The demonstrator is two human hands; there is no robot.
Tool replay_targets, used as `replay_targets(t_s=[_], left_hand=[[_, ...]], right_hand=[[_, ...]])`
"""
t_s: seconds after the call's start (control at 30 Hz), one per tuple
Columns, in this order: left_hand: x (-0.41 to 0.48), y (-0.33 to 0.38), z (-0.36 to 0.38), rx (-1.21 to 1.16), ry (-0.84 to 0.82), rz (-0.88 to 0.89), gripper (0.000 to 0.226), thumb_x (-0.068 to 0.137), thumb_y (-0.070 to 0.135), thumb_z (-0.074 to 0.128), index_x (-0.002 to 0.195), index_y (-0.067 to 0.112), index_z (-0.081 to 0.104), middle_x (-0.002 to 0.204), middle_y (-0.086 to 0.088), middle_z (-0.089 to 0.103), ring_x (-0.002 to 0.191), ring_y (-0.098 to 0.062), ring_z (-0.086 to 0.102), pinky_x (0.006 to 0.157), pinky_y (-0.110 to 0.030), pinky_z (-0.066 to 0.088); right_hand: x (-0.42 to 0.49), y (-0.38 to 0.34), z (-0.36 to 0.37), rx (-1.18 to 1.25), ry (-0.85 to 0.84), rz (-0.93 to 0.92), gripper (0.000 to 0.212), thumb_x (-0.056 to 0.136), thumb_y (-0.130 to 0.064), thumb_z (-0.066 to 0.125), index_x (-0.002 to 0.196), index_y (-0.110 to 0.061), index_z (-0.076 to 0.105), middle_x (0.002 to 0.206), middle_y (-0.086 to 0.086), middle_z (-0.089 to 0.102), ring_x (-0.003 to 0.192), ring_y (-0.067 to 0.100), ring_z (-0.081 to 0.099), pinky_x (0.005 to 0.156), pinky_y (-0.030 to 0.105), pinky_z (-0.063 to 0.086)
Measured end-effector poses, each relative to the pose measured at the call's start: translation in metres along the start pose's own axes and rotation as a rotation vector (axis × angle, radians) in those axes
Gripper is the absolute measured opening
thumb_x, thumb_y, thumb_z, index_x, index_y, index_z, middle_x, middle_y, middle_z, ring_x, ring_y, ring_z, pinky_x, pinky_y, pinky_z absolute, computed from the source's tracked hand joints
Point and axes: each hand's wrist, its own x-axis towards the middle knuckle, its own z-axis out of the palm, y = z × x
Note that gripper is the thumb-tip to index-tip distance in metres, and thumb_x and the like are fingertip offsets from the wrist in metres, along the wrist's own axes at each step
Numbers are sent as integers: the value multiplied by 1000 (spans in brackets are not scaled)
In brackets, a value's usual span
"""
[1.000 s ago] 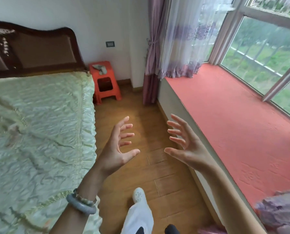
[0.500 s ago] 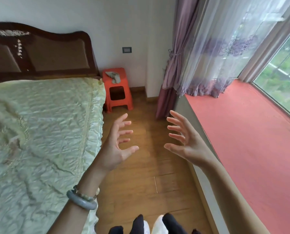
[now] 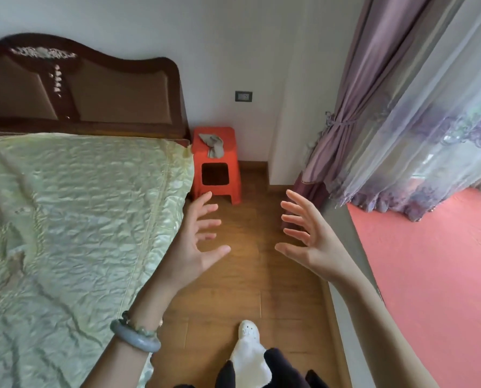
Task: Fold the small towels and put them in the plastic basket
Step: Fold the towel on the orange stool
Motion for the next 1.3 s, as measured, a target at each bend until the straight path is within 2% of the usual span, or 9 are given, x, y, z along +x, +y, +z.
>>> replay_targets(t_s=[0.13, 0.4, 0.47, 0.57, 0.73, 0.97, 1.07, 1.2, 1.3], left_hand=[[79, -2, -5, -11, 44, -16, 95, 64, 38, 71, 145, 30, 24, 138, 8, 44, 116, -6, 54, 92, -21, 47], [200, -26, -21, -42, 106, -69, 94, 63, 37, 72, 145, 28, 26, 136, 8, 45, 116, -6, 55, 90, -19, 47], [227, -37, -30, -39, 119, -84, 94, 63, 36, 72, 145, 28, 26, 136, 8, 46, 116, -6, 55, 90, -20, 47], [270, -57, -46, -30, 125, -105, 91, 64, 35, 72, 143, 32, 27, 136, 10, 46, 117, -8, 55, 92, -23, 48], [356, -93, -83, -21, 97, -114, 91, 66, 36, 72, 144, 33, 26, 138, 10, 44, 118, -7, 54, 94, -24, 48], [482, -126, -139, -8, 47, -146, 86, 68, 29, 74, 141, 37, 29, 137, 12, 44, 117, -4, 54, 93, -22, 46], [527, -142, -159, 15, 12, -148, 83, 66, 36, 71, 138, 42, 30, 137, 12, 44, 117, -6, 54, 93, -22, 47], [575, -164, -172, 26, -13, -178, 79, 74, 18, 75, 137, 42, 33, 137, 13, 44, 118, -5, 53, 94, -24, 47], [610, -182, -177, 43, -27, -207, 78, 80, 5, 73, 139, 36, 35, 137, 14, 44, 119, -3, 52, 94, -23, 46]], right_hand=[[90, 13, -24, 5, -61, -16, 91, 72, 0, 75, 140, -42, 30, 139, -11, 45, 122, 3, 49, 100, 30, 47], [235, 30, -44, -1, -150, -34, 92, 72, -1, 76, 137, -45, 29, 137, -11, 45, 122, 3, 49, 100, 31, 46], [269, 35, -44, -10, -167, -32, 91, 70, -8, 77, 136, -47, 29, 137, -11, 45, 121, 3, 49, 100, 31, 47], [320, 44, -42, -10, -166, -22, 88, 65, -17, 75, 134, -49, 30, 136, -11, 46, 119, 3, 50, 97, 29, 48], [413, 55, -33, -26, -150, -20, 87, 68, -16, 76, 138, -42, 30, 136, -10, 47, 119, 1, 50, 97, 26, 47], [541, 54, -22, -24, -103, 20, 82, 68, -17, 74, 132, -50, 33, 133, -15, 47, 119, 5, 51, 98, 31, 48], [587, 59, -17, -19, -87, 31, 82, 68, -16, 74, 130, -50, 33, 133, -15, 48, 120, 6, 50, 98, 32, 48], [636, 68, -16, -4, -93, 74, 83, 74, -3, 75, 130, -49, 34, 134, -13, 47, 121, 7, 49, 99, 30, 47], [674, 82, -18, 1, -103, 108, 81, 75, -3, 74, 129, -49, 36, 131, -18, 47, 120, 4, 50, 97, 26, 47]])
